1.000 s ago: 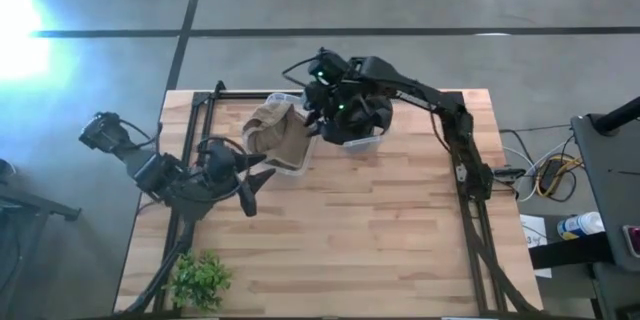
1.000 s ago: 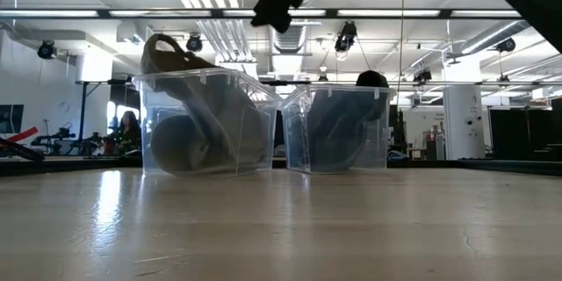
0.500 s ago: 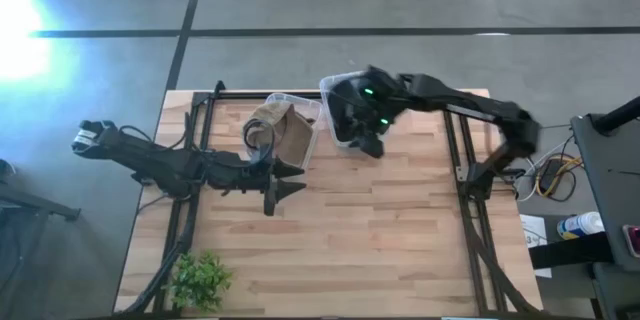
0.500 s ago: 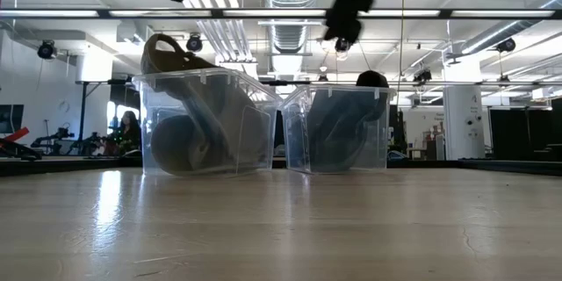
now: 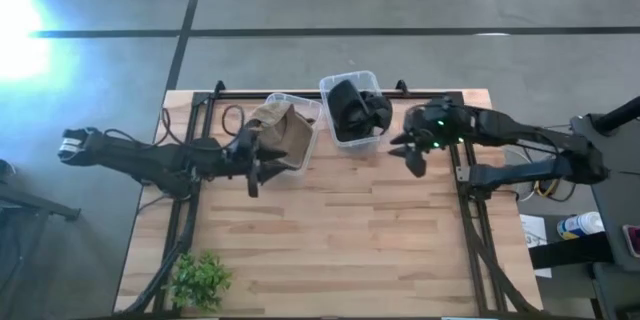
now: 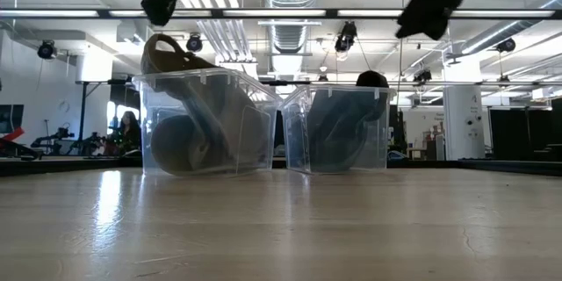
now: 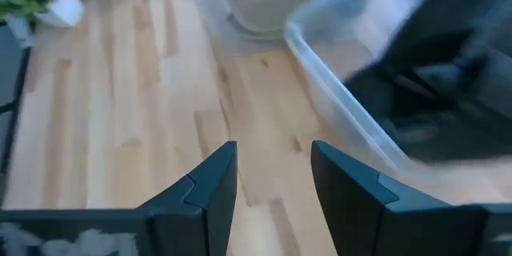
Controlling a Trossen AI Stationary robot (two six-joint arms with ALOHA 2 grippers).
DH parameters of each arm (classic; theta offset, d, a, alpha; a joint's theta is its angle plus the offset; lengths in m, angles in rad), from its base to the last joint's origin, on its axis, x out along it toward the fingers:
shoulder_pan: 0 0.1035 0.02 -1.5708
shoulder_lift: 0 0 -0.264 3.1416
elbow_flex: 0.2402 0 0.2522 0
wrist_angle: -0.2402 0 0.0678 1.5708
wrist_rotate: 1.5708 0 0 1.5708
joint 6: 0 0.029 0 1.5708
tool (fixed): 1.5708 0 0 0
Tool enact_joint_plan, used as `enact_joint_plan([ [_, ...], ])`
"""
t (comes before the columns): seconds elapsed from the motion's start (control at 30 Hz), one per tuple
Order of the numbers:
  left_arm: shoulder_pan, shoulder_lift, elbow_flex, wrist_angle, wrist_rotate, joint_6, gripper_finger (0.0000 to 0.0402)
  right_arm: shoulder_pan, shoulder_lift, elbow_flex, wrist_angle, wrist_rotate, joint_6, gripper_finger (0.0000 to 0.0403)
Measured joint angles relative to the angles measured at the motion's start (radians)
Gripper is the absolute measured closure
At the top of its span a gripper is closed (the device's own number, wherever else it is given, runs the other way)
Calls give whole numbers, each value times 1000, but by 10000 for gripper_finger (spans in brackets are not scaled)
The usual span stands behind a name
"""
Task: Pick & Place hat
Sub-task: Return to Home Position
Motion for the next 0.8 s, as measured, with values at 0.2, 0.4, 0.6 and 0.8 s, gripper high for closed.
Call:
enact_joint_plan([
  [0.2,55,-164,-141,4,36,-86,200,32,-167,-131,50,34,60,248],
  [0.4,58,-344,-270,8,68,-115,200,65,-271,-221,173,35,137,248],
  [0.6,58,-498,-329,1,85,-90,200,69,-294,-288,363,62,172,248],
  [0.8,58,-614,-328,-6,197,-6,200,69,-269,-298,446,62,196,248],
])
